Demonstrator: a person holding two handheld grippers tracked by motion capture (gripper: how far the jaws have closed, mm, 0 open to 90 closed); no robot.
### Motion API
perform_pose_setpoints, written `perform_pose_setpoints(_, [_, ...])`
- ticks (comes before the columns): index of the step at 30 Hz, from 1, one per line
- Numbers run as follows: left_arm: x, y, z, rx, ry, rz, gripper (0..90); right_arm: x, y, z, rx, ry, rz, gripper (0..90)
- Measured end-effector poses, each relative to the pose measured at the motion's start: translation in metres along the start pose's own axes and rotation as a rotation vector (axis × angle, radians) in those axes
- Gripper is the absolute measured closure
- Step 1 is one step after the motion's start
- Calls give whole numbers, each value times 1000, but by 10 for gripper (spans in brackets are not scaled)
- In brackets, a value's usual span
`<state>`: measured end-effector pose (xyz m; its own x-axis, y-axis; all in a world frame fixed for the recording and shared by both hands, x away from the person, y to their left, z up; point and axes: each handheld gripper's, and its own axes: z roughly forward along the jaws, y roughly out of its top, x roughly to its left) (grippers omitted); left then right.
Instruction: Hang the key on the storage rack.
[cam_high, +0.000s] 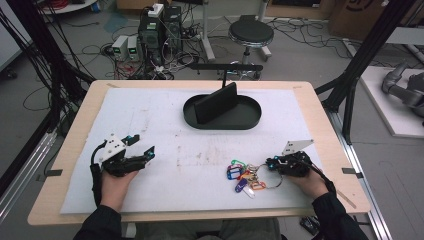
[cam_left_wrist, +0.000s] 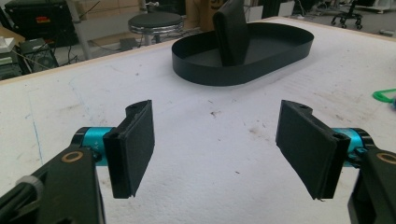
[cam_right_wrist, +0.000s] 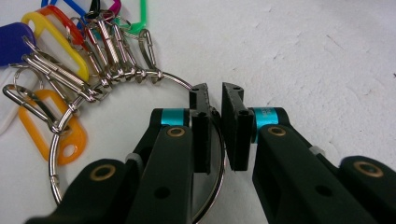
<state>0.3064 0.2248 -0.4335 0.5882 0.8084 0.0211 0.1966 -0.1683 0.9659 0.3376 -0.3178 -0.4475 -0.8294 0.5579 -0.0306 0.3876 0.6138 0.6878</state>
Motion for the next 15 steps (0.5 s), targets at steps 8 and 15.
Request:
perform_pose_setpoints(8, [0, -1, 1, 5, 0, 3, 282, -5, 1, -9, -43, -27, 46, 856])
perform_pose_setpoints(15, [0, -1, 1, 6, -1, 9, 282, -10, 0, -30, -192, -64, 132, 900])
